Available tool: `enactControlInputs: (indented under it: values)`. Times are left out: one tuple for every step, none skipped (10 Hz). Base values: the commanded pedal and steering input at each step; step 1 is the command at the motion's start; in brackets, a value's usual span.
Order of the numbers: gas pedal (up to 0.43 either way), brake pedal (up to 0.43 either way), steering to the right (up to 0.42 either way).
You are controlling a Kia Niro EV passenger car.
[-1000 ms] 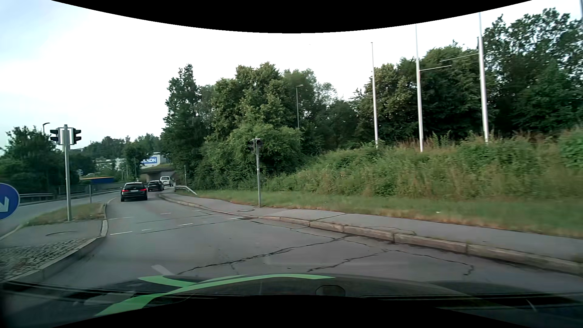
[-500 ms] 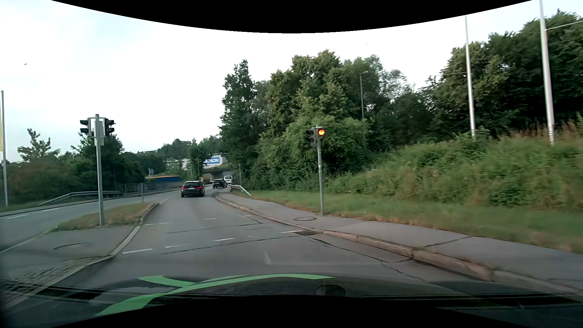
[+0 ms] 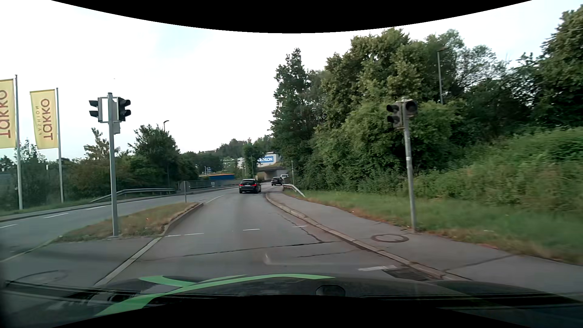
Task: Follow the waypoints while adhering to traffic rules and regulations
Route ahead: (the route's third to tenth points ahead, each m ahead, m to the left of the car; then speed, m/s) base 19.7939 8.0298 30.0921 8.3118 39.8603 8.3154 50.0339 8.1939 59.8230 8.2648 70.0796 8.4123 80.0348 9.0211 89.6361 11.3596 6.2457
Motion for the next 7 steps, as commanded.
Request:
enactControlInputs:
  values:
    - [0.130,0.000,-0.245]
    - [0.130,0.000,-0.217]
    - [0.130,0.000,-0.189]
    - [0.130,0.000,-0.162]
    - [0.130,0.000,-0.146]
    - [0.130,0.000,-0.135]
    - [0.130,0.000,-0.121]
